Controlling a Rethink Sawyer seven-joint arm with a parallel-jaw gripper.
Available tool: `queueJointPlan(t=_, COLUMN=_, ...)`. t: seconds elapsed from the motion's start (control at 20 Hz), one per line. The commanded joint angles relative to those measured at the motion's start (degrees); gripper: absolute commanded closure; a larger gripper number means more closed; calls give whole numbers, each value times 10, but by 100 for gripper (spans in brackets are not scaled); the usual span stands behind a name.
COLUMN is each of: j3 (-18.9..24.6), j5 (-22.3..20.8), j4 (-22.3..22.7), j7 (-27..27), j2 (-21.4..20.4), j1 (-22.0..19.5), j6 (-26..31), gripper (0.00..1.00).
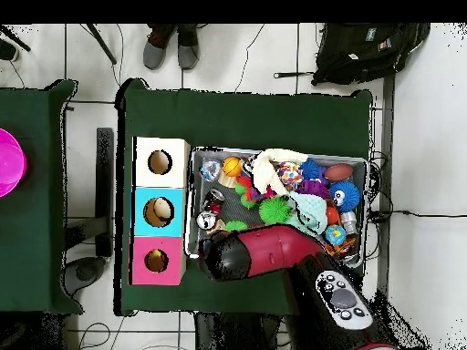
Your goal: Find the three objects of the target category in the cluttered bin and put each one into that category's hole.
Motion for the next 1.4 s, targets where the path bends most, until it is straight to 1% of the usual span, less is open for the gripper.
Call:
queueJointPlan(t=0.05, j3=-36, j5=26, j4=43, j7=119, j2=-24, j1=47, j6=4, gripper=100)
queueJointPlan(t=0.3, j3=-44, j5=57, j4=75, j7=134, j2=-37, j1=84, j6=-3, gripper=100)
queueJointPlan(t=0.6, j3=-46, j5=88, j4=134, j7=139, j2=-50, j1=106, j6=-29, gripper=100)
queueJointPlan(t=0.9, j3=-61, j5=99, j4=165, j7=136, j2=-56, j1=122, j6=-60, gripper=100)
queueJointPlan(t=1.0, j3=-64, j5=102, j4=175, j7=129, j2=-57, j1=115, j6=-68, gripper=100)
queueJointPlan(t=1.05, j3=-67, j5=101, j4=167, j7=121, j2=-54, j1=108, j6=-63, gripper=100)
queueJointPlan(t=1.1, j3=-71, j5=104, j4=172, j7=121, j2=-58, j1=105, j6=-65, gripper=100)
queueJointPlan(t=1.25, j3=-80, j5=106, j4=159, j7=113, j2=-56, j1=92, j6=-61, gripper=100)
queueJointPlan(t=1.4, j3=-83, j5=118, j4=155, j7=111, j2=-55, j1=78, j6=-58, gripper=100)
